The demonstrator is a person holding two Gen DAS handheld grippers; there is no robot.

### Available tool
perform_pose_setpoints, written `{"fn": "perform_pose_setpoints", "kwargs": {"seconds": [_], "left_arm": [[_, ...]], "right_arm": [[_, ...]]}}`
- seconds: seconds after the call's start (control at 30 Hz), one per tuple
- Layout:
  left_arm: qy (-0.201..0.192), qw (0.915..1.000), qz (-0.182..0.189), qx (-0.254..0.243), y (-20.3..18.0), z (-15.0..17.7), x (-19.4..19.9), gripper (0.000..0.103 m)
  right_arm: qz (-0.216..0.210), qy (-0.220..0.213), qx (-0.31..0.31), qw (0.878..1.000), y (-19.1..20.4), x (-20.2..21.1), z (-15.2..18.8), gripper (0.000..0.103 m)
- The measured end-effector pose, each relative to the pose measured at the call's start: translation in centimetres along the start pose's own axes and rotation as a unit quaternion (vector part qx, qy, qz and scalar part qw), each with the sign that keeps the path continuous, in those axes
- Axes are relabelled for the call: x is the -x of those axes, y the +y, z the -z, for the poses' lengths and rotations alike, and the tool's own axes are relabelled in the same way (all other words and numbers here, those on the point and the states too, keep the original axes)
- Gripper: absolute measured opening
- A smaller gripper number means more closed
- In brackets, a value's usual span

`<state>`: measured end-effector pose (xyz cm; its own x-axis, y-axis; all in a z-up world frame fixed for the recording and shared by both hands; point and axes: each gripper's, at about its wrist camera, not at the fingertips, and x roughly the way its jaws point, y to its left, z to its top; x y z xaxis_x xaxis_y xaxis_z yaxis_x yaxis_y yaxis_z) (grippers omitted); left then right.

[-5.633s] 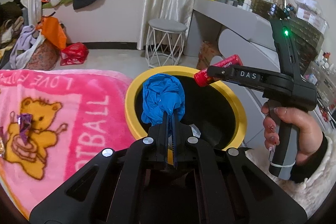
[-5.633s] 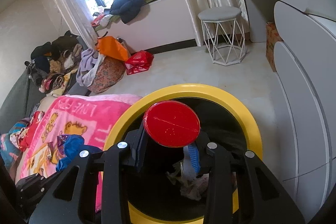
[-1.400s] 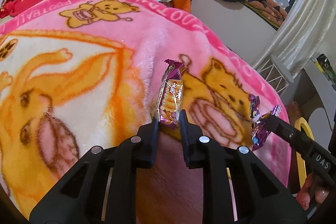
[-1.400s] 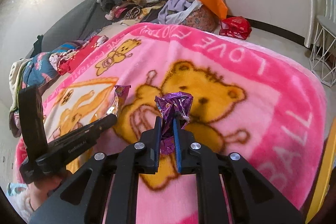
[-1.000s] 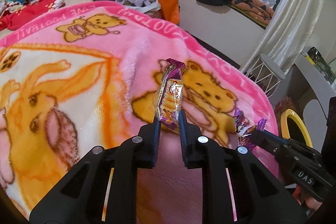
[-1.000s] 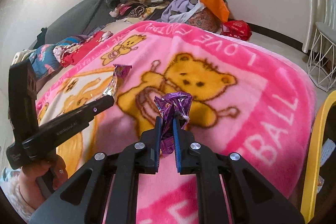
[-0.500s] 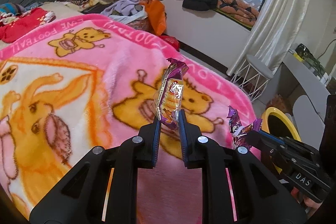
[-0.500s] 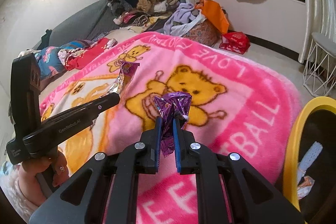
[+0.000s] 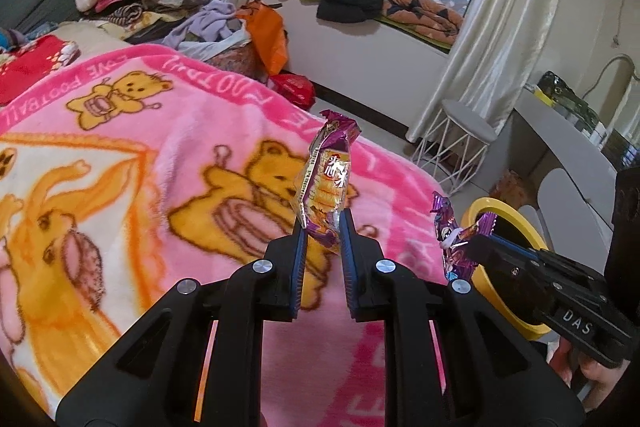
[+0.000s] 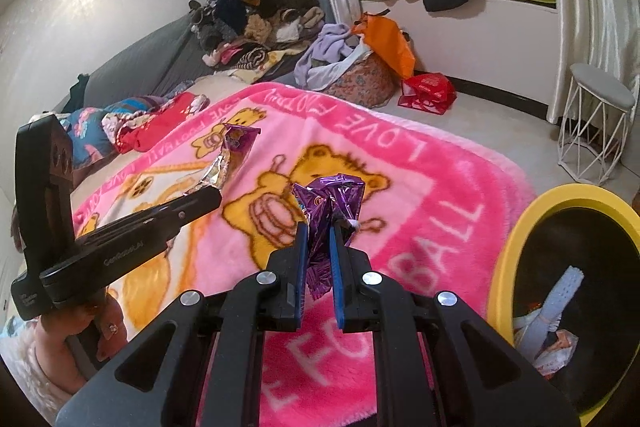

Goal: Collect trash
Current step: 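Carry the chocolate wrapper and purple wrapper with both tools over the bin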

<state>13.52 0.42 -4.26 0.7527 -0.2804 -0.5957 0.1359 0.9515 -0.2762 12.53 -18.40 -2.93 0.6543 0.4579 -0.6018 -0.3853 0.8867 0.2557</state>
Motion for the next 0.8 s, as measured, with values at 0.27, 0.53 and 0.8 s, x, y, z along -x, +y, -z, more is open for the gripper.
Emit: {"fn": "perform_pose_setpoints", "kwargs": {"seconds": [0.27,0.53,0.8], "left_arm": [[-0.002,0.9997,0.02,-0.015,-2.1,-0.1,0.1,0.011],[-0.003,0.9984,0.041,-0.039,-4.6,0.0,0.3,0.011],[0.0,0.9964,0.058,-0.062,-6.8,0.3,0.2,0.011]], "right_arm": [[0.015,-0.014,-0.019,1.0,-2.0,1.9,0.0,0.011],[0.034,-0.027,-0.039,0.998,-4.4,3.6,0.1,0.011],[0.056,-0.042,-0.064,0.996,-7.3,5.8,0.8,0.011]]}}
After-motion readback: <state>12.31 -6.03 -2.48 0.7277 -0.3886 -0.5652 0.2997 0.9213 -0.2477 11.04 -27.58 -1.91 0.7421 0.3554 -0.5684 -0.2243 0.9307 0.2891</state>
